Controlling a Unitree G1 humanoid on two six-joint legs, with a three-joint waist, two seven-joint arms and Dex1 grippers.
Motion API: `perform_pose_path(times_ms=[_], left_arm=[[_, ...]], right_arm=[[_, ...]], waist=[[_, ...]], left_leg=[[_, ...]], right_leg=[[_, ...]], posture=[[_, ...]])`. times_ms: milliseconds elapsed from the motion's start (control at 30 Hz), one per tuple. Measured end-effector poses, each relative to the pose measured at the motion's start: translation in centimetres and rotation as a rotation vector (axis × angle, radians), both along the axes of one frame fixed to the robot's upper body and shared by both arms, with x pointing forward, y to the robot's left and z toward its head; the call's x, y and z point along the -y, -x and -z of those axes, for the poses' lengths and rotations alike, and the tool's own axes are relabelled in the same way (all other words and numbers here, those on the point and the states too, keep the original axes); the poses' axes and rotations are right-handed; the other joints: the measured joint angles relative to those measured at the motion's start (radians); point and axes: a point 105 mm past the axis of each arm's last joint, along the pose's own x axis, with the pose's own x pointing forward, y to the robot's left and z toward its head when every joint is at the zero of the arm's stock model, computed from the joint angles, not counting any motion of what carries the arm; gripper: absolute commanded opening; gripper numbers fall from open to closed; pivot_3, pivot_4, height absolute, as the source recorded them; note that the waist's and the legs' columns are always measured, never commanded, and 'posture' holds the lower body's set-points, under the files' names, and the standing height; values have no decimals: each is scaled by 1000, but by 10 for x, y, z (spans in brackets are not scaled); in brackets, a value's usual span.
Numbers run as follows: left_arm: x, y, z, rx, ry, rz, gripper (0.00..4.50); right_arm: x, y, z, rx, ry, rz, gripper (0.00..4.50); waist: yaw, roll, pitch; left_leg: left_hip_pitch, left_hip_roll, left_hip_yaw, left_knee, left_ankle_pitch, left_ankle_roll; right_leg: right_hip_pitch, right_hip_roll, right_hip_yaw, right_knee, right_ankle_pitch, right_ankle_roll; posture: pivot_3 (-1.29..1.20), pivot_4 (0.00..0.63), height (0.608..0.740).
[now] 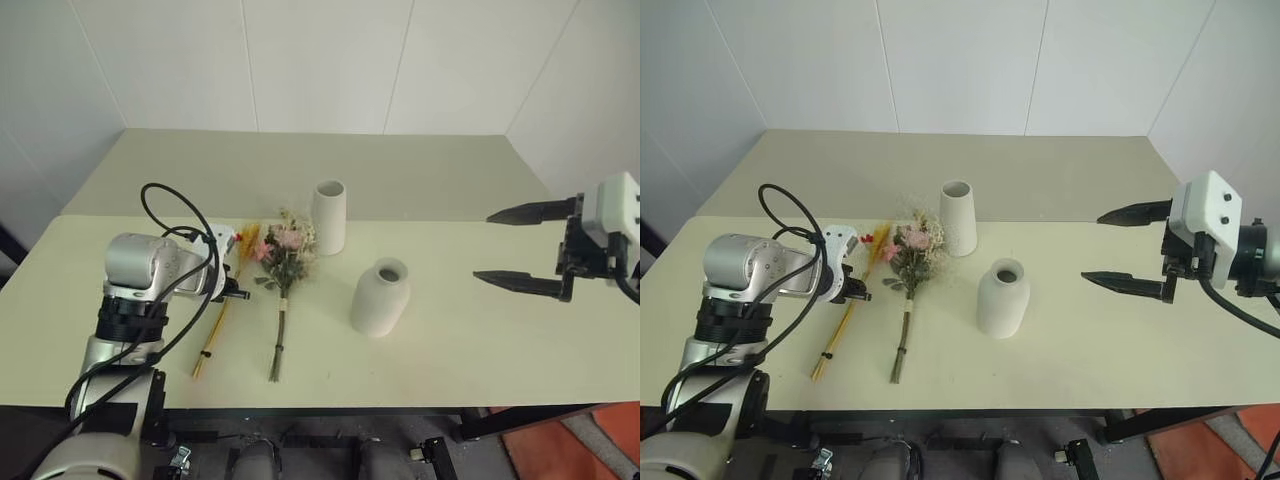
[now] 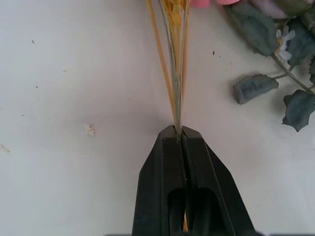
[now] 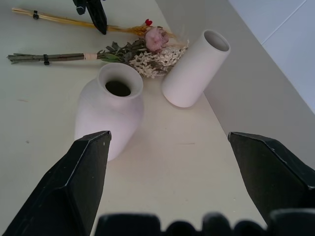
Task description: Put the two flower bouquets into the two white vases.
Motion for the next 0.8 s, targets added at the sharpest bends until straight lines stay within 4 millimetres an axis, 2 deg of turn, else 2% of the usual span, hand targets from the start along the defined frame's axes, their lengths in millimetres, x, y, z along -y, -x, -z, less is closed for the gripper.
perform_pose_path(times_ms=[133,233,433,500,567,633,700,800], left_arm=[[-1,-4,0,48,-17,-49,43],[-17,-15,-10,165,-40,-171,43],[-78,-46,-74,643,-30,-483,43],[-90,-55,-95,777,16,-564,43],[-90,-61,-120,921,119,-597,43],[-85,-64,-151,1078,309,-613,43],[-81,-60,-183,1237,515,-599,43],[-77,-49,-219,1455,837,-571,43]], right_arm=[[1,0,3,-11,-3,9,4500],[1,0,3,-13,-11,11,4500],[3,0,8,-25,-21,36,4500],[3,0,8,-19,-36,47,4500],[3,-1,10,-17,-49,53,4500],[0,-1,10,0,-57,52,4500],[-1,1,8,18,-63,59,4500],[0,2,10,25,-72,77,4500]], waist=[[2,0,0],[1,-1,1],[-2,-1,1],[4,-2,1],[9,-2,1],[18,-2,1],[20,-2,1],[20,-2,1]], left_leg=[[0,0,0,0,0,0],[-2,0,-1,0,0,0],[-3,0,-2,0,0,0],[-4,0,-2,1,0,0],[-5,-1,-2,1,0,0],[-6,-1,-2,1,0,0],[-8,-1,-2,1,0,0],[-10,-1,-2,2,0,0]], right_leg=[[0,0,0,0,0,0],[-1,0,0,0,1,0],[-1,0,-1,-2,4,-4],[-1,0,-1,-3,4,-3],[-1,-1,-1,-4,5,-3],[-1,-1,-2,-5,5,-2],[-1,-1,-3,-7,5,-2],[-1,-1,-4,-10,6,0]], posture=[[0,150,740],[0,150,740],[0,150,740],[0,150,740],[0,150,740],[0,150,740],[0,150,740],[0,150,740]])
